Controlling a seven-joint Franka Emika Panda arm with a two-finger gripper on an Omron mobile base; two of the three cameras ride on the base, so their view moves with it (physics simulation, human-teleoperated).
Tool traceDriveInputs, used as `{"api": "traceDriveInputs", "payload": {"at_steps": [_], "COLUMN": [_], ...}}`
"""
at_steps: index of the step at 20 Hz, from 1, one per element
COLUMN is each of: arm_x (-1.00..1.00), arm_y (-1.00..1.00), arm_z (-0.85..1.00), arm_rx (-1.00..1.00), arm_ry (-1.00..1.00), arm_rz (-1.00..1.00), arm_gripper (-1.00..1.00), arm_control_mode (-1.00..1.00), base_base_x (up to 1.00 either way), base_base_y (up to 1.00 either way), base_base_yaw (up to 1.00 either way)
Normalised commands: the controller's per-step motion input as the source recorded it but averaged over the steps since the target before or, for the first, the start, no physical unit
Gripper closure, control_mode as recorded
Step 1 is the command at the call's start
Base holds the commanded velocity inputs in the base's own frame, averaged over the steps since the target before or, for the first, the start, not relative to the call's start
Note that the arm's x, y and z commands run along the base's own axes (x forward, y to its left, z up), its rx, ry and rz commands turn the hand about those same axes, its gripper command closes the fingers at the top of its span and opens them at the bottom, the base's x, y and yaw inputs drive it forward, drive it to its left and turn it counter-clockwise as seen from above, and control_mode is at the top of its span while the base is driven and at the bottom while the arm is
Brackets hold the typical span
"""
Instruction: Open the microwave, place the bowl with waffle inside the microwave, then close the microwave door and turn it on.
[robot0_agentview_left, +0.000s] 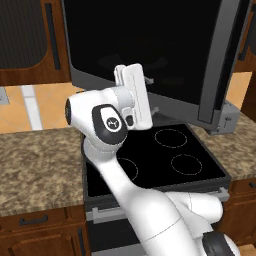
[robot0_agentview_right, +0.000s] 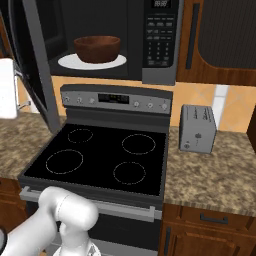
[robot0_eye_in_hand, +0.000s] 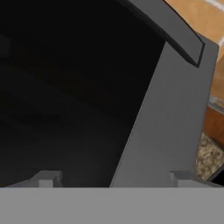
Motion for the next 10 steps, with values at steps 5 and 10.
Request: {"api": "traceDriveInputs", "payload": {"at_steps": [5, 10], "arm_x": [0.30, 0.07], "arm_y": [-0.35, -0.50], "arm_z": [0.00, -0.08], "arm_rx": [0.06, 0.09], "arm_ry": [-0.09, -0.14], "arm_rz": [0.18, 0.27], "arm_gripper": [-1.00, -1.00], "arm_control_mode": [-1.00, -1.00], "base_base_x": [0.00, 0.00], "base_base_y": [0.00, 0.00], "base_base_yaw": [0.00, 0.00]}}
